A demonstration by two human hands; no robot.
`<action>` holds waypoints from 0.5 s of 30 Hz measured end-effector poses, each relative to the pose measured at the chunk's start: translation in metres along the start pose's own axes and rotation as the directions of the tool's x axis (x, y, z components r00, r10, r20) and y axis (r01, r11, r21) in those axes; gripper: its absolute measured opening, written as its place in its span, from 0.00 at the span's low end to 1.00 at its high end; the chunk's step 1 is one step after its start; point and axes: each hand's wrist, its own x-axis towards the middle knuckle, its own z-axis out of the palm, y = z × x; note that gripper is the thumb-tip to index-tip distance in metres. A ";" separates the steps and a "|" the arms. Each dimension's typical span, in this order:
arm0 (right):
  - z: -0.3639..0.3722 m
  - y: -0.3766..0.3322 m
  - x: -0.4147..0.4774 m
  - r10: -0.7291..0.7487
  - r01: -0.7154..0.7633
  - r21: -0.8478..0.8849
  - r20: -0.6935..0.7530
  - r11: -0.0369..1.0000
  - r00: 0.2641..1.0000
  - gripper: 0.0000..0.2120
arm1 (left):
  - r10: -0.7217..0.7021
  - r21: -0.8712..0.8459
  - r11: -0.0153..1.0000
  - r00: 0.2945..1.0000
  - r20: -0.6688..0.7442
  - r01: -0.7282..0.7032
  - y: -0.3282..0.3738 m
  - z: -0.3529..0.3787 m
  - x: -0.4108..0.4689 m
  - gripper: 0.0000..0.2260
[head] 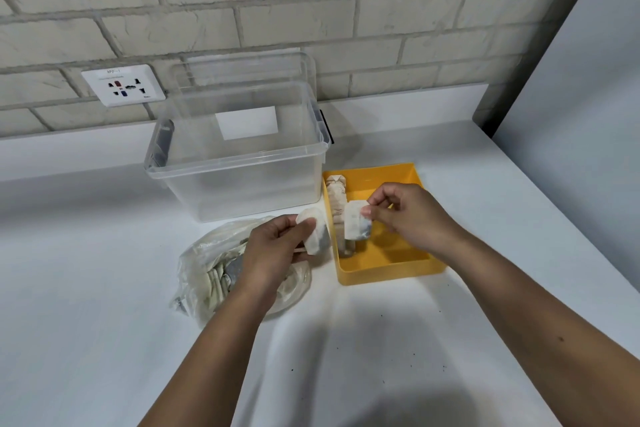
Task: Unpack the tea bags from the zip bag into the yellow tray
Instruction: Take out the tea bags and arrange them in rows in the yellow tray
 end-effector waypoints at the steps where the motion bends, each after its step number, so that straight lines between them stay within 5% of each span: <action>1: -0.003 0.005 0.001 0.023 -0.022 -0.033 0.033 0.999 0.999 0.04 | 0.002 0.006 1.000 1.000 -0.018 -0.002 0.000 -0.002 0.001 0.04; 7: 0.019 0.034 0.013 0.220 -0.188 -0.135 0.275 0.973 0.936 0.05 | -0.007 0.029 1.000 0.998 -0.061 0.009 -0.002 -0.006 0.002 0.08; 15: 0.036 0.040 0.025 0.187 -0.178 -0.095 0.096 0.980 0.978 0.07 | -0.008 0.066 0.998 0.999 -0.048 0.011 -0.006 -0.008 0.006 0.05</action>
